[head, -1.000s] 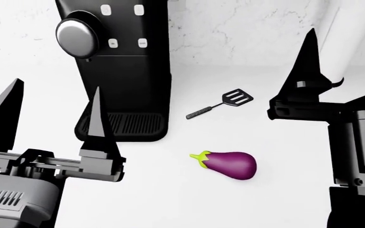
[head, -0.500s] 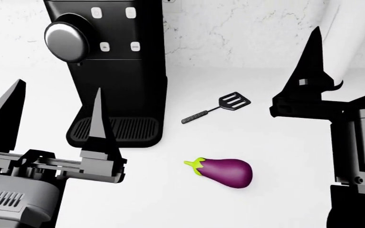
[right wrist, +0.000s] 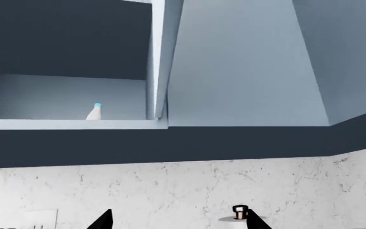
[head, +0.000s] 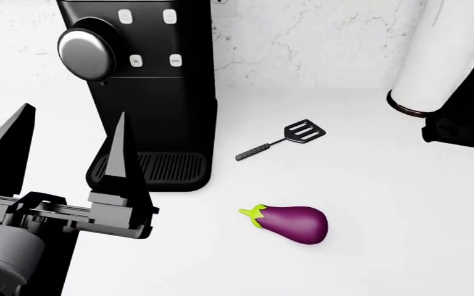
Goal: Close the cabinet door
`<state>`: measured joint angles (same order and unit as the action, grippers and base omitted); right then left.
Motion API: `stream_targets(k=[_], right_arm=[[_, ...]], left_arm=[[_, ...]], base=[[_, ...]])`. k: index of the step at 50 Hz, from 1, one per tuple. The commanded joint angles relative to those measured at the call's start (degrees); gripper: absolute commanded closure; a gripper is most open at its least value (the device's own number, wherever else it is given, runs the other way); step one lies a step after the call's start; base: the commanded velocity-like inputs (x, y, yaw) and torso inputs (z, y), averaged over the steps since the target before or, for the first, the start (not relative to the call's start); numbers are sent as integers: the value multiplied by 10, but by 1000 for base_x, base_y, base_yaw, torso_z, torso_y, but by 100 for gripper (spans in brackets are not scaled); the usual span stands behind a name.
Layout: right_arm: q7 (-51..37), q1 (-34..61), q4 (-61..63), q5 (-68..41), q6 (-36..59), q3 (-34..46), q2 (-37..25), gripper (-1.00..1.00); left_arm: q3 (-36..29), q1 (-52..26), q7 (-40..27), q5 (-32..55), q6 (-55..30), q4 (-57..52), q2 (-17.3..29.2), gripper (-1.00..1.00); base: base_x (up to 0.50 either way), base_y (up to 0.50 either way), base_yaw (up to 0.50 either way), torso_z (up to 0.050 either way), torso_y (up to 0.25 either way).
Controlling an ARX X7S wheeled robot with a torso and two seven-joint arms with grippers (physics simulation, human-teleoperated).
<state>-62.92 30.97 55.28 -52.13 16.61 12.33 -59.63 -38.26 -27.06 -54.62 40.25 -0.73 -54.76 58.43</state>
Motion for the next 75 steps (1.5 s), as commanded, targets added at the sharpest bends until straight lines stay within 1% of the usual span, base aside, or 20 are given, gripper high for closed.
stream_targets(k=[1, 5, 10, 13, 15, 22, 28, 30, 32, 35, 38, 39, 40, 44, 50, 52, 62, 67, 71, 75], right_arm=[[-27, -134, -20, -42, -72, -158, -112, -100], [-11, -176, -39, -74, -88, -226, -129, -100], [-17, -127, -54, -116, -74, -218, -168, -100], [-14, -68, -69, -129, -62, -174, -178, -100], [-7, -45, -76, -137, -58, -163, -180, -100], [-2, -20, -88, -176, -52, -193, -214, -100], [6, -2, -104, -201, -46, -206, -231, -100], [32, 3, -119, -230, -54, -220, -229, -100], [39, 17, -127, -238, -59, -211, -237, -100], [76, 52, -149, -285, -80, -199, -242, -100], [89, 73, -164, -305, -86, -192, -251, -100], [89, 76, -164, -305, -86, -189, -252, -100], [115, 80, -178, -334, -91, -198, -246, -100], [164, 62, -204, -378, -81, -251, -218, -100], [176, 43, -222, -394, -37, -328, -203, -100], [189, 45, -224, -418, -27, -347, -200, -100], [210, 66, -255, -473, -21, -365, -222, -100], [246, 76, -277, -542, -12, -374, -222, -100], [263, 81, -293, -566, -6, -384, -212, -100], [299, 89, -305, -606, -10, -381, -202, -100]], left_arm=[[2, -2, 7, 16, 10, 9, 2, -100], [2, -2, 4, 14, 8, 4, 4, -100], [4, -2, 3, 15, 9, 6, 6, -100], [5, -1, 2, 16, 10, 6, 8, -100], [5, -1, 2, 16, 11, 6, 8, -100], [5, -3, 0, 17, 8, 7, 8, -100], [4, -3, 0, 16, 7, 6, 9, -100], [3, -4, 1, 17, 6, 7, 8, -100], [3, -5, 1, 17, 5, 8, 7, -100], [2, -5, 1, 17, 4, 8, 6, -100], [3, -5, 0, 17, 5, 7, 8, -100], [3, -5, 0, 17, 5, 8, 8, -100], [2, -5, 0, 16, 4, 7, 7, -100], [1, -6, 2, 16, 3, 10, 5, -100], [-2, -8, 3, 15, 0, 11, 2, -100], [-4, -9, 3, 13, -2, 11, 0, -100], [-5, -10, 5, 14, -4, 13, -2, -100], [-9, -14, 9, 13, -8, 19, -8, -100], [-10, -15, 10, 13, -9, 21, -10, -100], [-11, -15, 11, 12, -9, 22, -11, -100]], base=[[0, 0, 0, 0, 0], [0, 0, 0, 0, 0], [0, 0, 0, 0, 0], [0, 0, 0, 0, 0], [0, 0, 0, 0, 0], [0, 0, 0, 0, 0], [0, 0, 0, 0, 0], [0, 0, 0, 0, 0], [0, 0, 0, 0, 0], [0, 0, 0, 0, 0], [0, 0, 0, 0, 0], [0, 0, 0, 0, 0], [0, 0, 0, 0, 0], [0, 0, 0, 0, 0], [0, 0, 0, 0, 0], [0, 0, 0, 0, 0], [0, 0, 0, 0, 0], [0, 0, 0, 0, 0], [0, 0, 0, 0, 0], [0, 0, 0, 0, 0]])
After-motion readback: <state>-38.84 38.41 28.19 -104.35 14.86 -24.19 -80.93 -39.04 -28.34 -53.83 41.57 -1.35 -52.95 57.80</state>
